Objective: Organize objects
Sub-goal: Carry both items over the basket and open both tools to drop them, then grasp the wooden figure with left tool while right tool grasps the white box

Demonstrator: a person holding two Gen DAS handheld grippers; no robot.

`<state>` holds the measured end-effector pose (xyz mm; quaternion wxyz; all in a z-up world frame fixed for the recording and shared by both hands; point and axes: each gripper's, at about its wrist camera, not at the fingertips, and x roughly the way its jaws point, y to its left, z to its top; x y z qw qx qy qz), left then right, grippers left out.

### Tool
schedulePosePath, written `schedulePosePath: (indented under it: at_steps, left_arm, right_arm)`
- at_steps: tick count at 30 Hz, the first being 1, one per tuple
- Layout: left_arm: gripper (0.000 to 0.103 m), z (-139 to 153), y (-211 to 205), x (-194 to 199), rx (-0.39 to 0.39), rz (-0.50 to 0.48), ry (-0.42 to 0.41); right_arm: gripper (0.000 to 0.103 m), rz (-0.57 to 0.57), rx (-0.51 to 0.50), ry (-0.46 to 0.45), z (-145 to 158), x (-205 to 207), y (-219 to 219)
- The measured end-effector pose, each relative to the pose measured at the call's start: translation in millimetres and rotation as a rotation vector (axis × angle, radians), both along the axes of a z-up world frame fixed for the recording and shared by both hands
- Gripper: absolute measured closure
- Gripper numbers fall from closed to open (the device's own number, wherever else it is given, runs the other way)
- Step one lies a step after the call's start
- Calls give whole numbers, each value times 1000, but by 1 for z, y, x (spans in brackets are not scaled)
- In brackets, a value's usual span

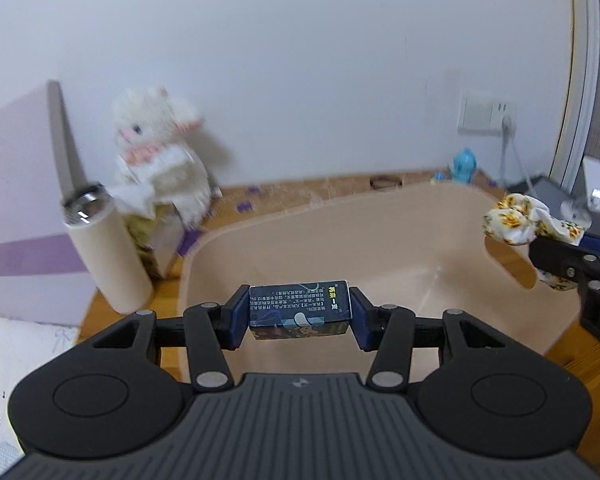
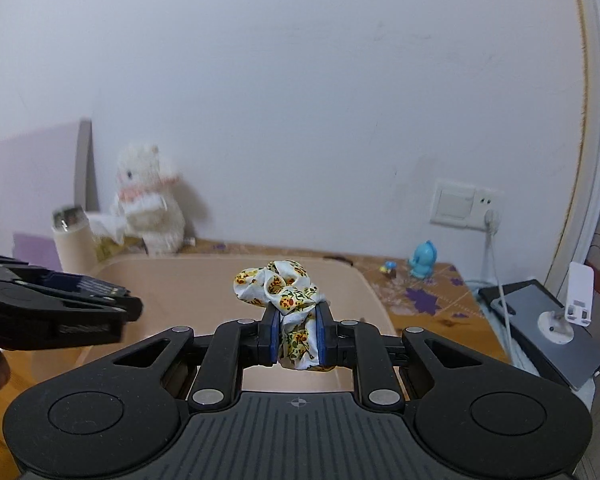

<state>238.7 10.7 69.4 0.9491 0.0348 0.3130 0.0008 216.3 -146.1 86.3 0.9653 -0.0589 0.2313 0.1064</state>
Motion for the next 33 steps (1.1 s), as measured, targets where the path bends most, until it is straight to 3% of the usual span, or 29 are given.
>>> schedulePosePath:
  at_steps: [3,8,9,12,13,15,19,25,33]
  left_arm:
    - [50,-19,-3,17,-8,-4,67]
    - [50,-35,-6,23,31,-15,95]
    - [50,-35,-5,23,24,-14,103]
    - [49,-33,0,21,1,-7,111]
    - [43,-30,0,18,3,-6,109]
    - [30,-23,2,11,17,12,95]
    - [24,-9,6,-10,35,16,63]
    - [16,7,16,-40,37,28,36]
    - [16,10,33,-83,36,45,28]
  right_arm:
    - [87,6,-31,54,-19,15,7]
    - [83,20,-62,134,-41,25,12]
    - [70,22,-67,143,-43,24,12]
    - [53,27,-71,124,-39,16,12]
    - [44,25,-71,109,-36,13,11]
    - [34,21,-61,79,-28,5,7]
    - [13,12,-38,48,-12,-11,-3]
    - [8,16,-23,23,3,-41,-14]
    - [2,39,-53,16,-3,-88,-4]
